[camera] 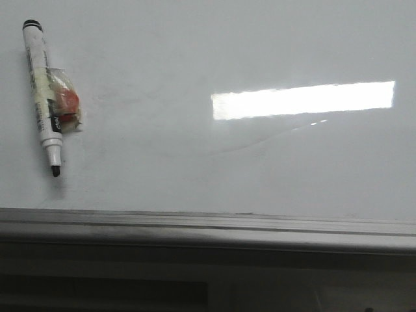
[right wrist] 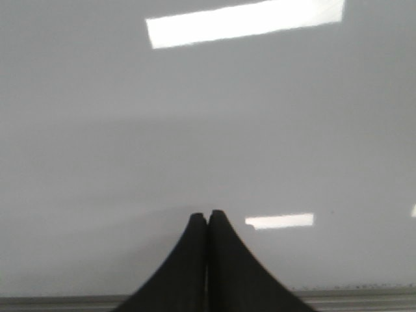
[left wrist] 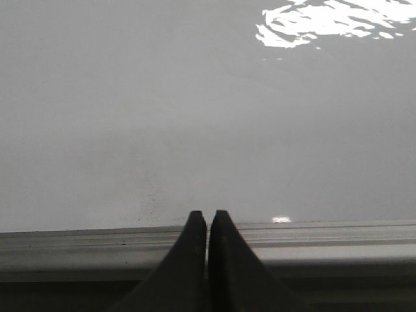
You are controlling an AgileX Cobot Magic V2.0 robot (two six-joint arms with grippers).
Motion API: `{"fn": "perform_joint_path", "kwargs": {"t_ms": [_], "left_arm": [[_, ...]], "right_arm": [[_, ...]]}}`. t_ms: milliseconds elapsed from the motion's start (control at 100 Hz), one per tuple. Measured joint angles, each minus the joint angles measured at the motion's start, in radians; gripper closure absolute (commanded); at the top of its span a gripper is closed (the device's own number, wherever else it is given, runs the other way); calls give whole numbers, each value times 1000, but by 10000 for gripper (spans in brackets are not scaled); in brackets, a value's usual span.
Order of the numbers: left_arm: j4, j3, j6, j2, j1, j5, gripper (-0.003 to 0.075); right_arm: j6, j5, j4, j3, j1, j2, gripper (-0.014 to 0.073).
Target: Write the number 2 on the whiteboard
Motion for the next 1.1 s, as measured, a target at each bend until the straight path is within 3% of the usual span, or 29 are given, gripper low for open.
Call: {"fn": "perform_joint_path", "kwargs": {"t_ms": [660,1100], "left_arm": [[0,0,0,0,0,0,739],[0,0,0,0,0,0,739]], "right_arm": [[0,0,0,0,0,0,645],[0,-69,-116,0,0,0,645]]}}
